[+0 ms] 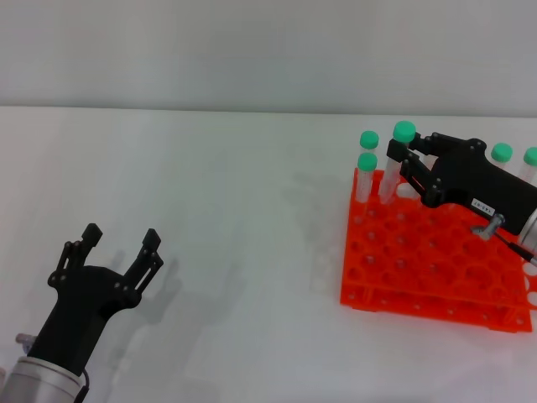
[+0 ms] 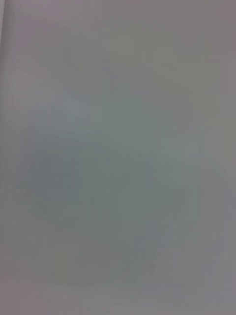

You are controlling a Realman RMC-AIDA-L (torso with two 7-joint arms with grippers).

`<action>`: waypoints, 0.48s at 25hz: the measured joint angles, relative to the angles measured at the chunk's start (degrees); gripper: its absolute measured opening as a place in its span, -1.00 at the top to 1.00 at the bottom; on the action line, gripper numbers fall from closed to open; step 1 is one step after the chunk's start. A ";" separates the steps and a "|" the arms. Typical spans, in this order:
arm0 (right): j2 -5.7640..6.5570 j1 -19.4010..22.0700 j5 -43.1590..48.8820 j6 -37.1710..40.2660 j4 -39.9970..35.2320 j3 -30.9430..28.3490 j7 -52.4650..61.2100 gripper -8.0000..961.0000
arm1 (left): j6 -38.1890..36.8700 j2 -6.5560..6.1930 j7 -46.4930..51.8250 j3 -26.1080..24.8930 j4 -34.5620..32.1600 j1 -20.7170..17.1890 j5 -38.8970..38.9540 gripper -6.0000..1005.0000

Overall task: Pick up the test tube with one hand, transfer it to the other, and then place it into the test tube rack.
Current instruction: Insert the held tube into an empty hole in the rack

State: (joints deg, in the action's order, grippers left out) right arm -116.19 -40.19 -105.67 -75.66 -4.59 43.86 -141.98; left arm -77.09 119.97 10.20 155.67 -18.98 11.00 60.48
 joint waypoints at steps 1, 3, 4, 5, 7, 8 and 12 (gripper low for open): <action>0.00 -0.01 0.00 0.11 0.01 0.00 0.00 0.56 | 0.02 0.00 0.00 0.02 0.00 0.02 0.00 -0.78; 0.00 -0.02 -0.01 0.35 0.02 0.00 -0.03 0.56 | 0.03 0.00 0.00 0.04 0.00 0.02 0.00 -0.78; 0.00 -0.02 -0.03 0.46 0.02 0.00 -0.05 0.56 | 0.03 0.00 0.00 0.05 0.00 0.03 0.00 -0.78; 0.00 -0.03 -0.06 0.77 0.03 0.00 -0.11 0.56 | 0.03 0.00 0.00 0.07 0.00 0.05 -0.01 -0.78; 0.00 -0.04 -0.10 1.18 0.11 -0.01 -0.44 0.56 | 0.03 0.00 0.00 0.11 0.00 0.10 -0.07 -0.78; 0.00 -0.09 -0.19 1.28 0.29 -0.01 -0.78 0.56 | 0.03 0.00 0.00 0.13 0.00 0.11 -0.12 -0.78; 0.00 -0.31 -0.72 1.62 1.41 -0.02 -2.71 0.56 | 0.03 0.00 0.00 0.16 0.00 0.10 -0.21 -0.78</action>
State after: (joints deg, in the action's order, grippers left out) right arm -116.19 -40.49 -106.38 -74.04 -3.19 43.83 -144.69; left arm -77.06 119.97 10.20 155.83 -18.98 11.10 60.26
